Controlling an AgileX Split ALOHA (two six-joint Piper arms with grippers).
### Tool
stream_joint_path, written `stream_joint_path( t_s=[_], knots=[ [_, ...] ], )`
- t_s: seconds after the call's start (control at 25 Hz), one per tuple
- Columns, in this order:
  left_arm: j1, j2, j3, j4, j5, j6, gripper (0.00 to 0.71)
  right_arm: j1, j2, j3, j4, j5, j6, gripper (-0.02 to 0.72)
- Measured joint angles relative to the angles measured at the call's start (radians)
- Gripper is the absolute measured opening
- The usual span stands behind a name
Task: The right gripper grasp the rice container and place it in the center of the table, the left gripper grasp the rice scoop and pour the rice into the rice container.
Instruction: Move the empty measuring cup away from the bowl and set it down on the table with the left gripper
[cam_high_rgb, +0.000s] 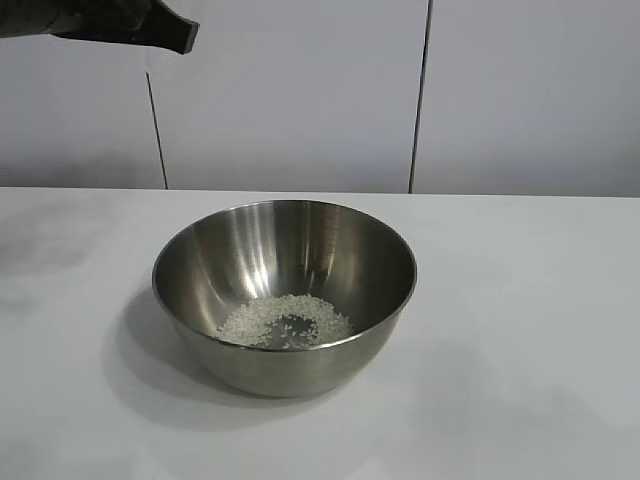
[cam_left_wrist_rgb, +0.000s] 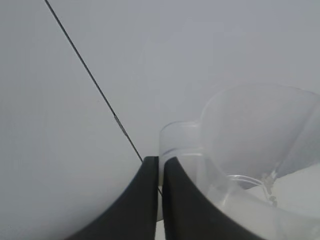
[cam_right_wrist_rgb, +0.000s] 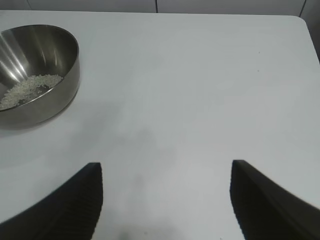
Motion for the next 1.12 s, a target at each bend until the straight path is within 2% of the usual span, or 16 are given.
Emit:
stream_joint_path(
  t_s=[0.28, 0.4, 0.48, 0.6, 0.68, 0.88, 1.04, 1.12],
  knots=[
    [0.010, -0.008, 0.000, -0.031, 0.035, -0.049, 0.009, 0.000, 0.000, 0.000, 0.000, 0.000, 0.000, 0.494],
    [0.058, -0.013, 0.007, -0.044, 0.065, -0.208, 0.009, 0.000, 0.000, 0.000, 0.000, 0.000, 0.000, 0.494],
    [0.102, -0.027, 0.031, -0.006, 0.087, -0.330, 0.009, 0.000, 0.000, 0.000, 0.000, 0.000, 0.000, 0.494],
    [0.176, -0.057, 0.084, 0.198, 0.108, -0.557, 0.009, 0.000, 0.000, 0.000, 0.000, 0.000, 0.000, 0.494],
    [0.235, -0.079, 0.120, 0.390, 0.114, -0.722, 0.009, 0.000, 0.000, 0.000, 0.000, 0.000, 0.000, 0.494],
    [0.436, -0.095, 0.207, 0.779, 0.113, -1.077, 0.009, 0.000, 0.000, 0.000, 0.000, 0.000, 0.000, 0.494],
    [0.597, -0.065, 0.280, 1.017, 0.028, -1.303, 0.009, 0.000, 0.000, 0.000, 0.000, 0.000, 0.000, 0.494],
    [0.653, -0.037, 0.307, 1.125, -0.044, -1.378, 0.009, 0.000, 0.000, 0.000, 0.000, 0.000, 0.000, 0.494]
  ],
)
